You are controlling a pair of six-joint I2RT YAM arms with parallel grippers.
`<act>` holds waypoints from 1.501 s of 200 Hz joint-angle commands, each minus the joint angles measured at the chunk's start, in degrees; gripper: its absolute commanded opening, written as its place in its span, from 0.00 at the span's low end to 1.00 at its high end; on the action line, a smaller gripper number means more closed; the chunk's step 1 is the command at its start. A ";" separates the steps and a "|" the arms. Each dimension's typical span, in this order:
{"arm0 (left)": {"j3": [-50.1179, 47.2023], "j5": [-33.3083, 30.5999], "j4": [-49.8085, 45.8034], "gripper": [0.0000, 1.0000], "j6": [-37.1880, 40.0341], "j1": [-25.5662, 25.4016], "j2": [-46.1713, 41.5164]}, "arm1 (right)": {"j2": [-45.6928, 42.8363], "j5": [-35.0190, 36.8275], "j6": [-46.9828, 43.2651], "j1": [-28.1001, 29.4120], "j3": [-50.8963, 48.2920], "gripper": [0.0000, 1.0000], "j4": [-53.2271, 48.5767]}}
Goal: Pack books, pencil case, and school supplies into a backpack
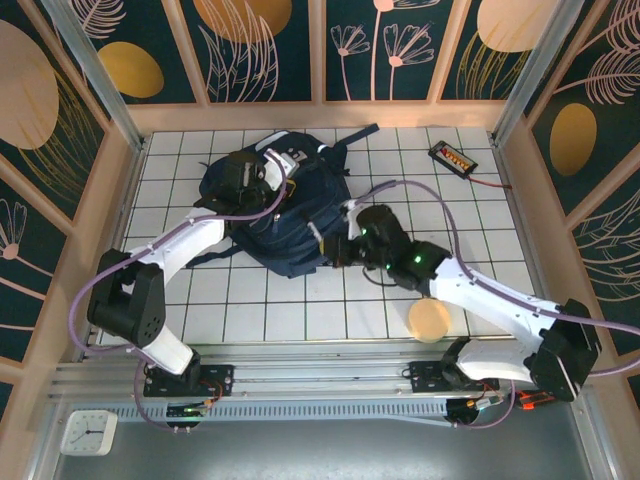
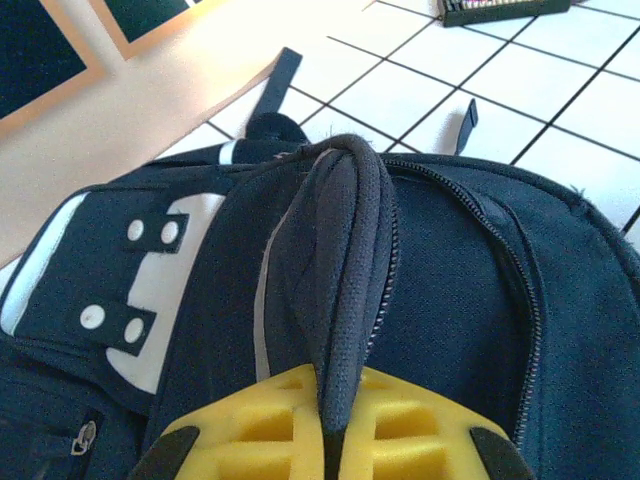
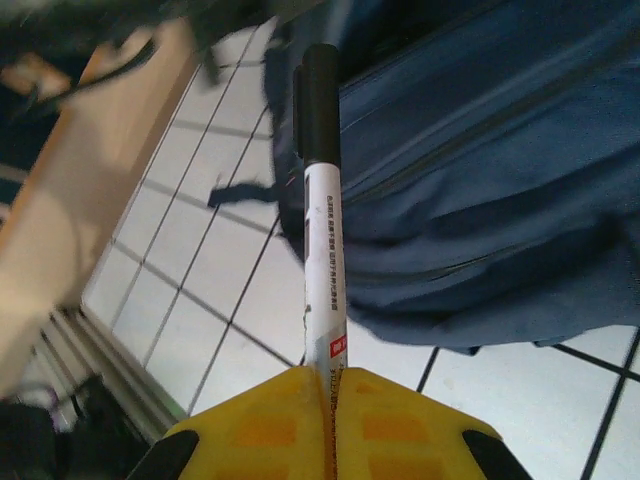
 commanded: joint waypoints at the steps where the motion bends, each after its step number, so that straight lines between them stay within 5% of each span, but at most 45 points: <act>1: -1.49 1.10 5.77 0.00 -3.38 0.59 -4.65 | 4.28 -8.43 11.16 -4.98 4.92 0.04 -0.21; 68: -3.72 1.51 7.23 0.00 -3.33 -2.43 -6.80 | 25.33 -22.49 15.79 -14.88 18.28 0.04 1.94; 139: -2.08 1.51 10.09 0.00 -7.73 -4.95 -5.03 | 43.48 -19.97 22.35 -13.22 34.55 0.08 10.15; 170: 0.25 1.29 9.94 0.00 -9.02 -4.95 -2.93 | 44.95 -18.30 23.30 -11.62 35.13 0.38 12.95; 190: 1.12 0.83 9.54 0.00 -8.89 -4.93 -1.93 | 39.70 -14.65 21.86 -11.66 30.30 0.66 12.94; 205: 1.08 0.87 9.52 0.00 -8.87 -4.95 -1.45 | 34.15 -11.08 19.32 -11.96 26.38 0.98 10.97; 241: 0.53 1.03 9.16 0.00 -9.60 -4.95 -0.73 | 17.26 9.27 7.18 -7.80 16.95 0.99 8.60; 258: -0.32 0.90 9.07 0.00 -10.56 -4.95 -1.10 | 8.94 15.03 13.01 -7.94 7.64 0.99 13.78; 270: -0.85 1.21 9.09 0.20 -11.66 -4.94 -1.43 | 5.36 6.80 16.38 -11.23 0.65 0.99 21.42; 284: -1.23 1.25 8.70 0.59 -13.17 -4.86 -1.93 | 5.17 3.90 16.17 -11.79 0.74 0.95 18.47; 300: -1.88 1.08 7.78 0.71 -14.36 -4.86 -3.14 | 8.01 7.43 12.33 -9.62 6.40 0.95 5.72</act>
